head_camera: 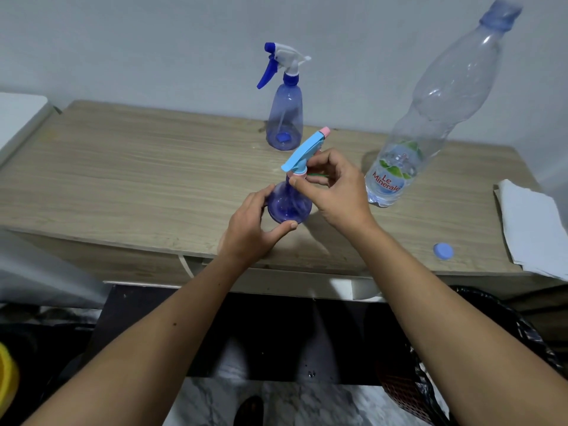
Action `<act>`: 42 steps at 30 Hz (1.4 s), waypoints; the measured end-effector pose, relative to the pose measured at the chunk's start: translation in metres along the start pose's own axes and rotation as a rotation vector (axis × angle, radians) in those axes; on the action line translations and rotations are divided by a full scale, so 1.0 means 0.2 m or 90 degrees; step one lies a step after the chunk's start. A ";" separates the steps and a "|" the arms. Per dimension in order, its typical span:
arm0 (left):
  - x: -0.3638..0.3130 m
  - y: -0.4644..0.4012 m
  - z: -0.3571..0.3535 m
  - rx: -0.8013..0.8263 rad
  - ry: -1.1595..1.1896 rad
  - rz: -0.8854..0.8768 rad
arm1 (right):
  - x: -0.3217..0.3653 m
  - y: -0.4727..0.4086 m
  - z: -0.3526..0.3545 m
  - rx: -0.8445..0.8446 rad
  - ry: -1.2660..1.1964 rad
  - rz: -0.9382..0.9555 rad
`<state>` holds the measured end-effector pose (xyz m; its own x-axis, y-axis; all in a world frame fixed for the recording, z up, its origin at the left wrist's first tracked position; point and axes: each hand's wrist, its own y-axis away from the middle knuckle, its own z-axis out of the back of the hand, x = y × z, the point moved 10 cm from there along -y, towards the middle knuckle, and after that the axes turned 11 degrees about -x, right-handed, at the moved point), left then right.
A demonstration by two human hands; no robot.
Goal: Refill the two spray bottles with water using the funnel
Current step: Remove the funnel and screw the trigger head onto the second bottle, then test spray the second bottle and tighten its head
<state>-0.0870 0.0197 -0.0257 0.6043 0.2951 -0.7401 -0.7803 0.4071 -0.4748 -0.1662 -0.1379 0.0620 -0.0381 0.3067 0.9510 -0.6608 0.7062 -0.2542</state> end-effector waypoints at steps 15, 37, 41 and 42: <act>0.04 -0.01 0.05 -0.012 0.035 0.007 | -0.05 0.03 -0.02 -0.064 0.031 -0.023; 0.53 -0.16 0.30 0.278 -0.510 0.026 | 0.04 0.01 -0.19 -0.006 0.048 0.026; 0.53 -0.15 0.30 0.277 -0.518 0.027 | -0.06 -0.01 -0.26 0.095 0.189 -0.056; 0.54 -0.15 0.30 0.275 -0.519 0.028 | -0.10 0.00 -0.28 0.126 0.229 -0.087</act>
<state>0.0113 0.0900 -0.0620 0.6300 0.7687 -0.1105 -0.7764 0.6200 -0.1136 -0.1237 -0.1085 0.0336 0.3011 0.4465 0.8426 -0.7738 0.6308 -0.0577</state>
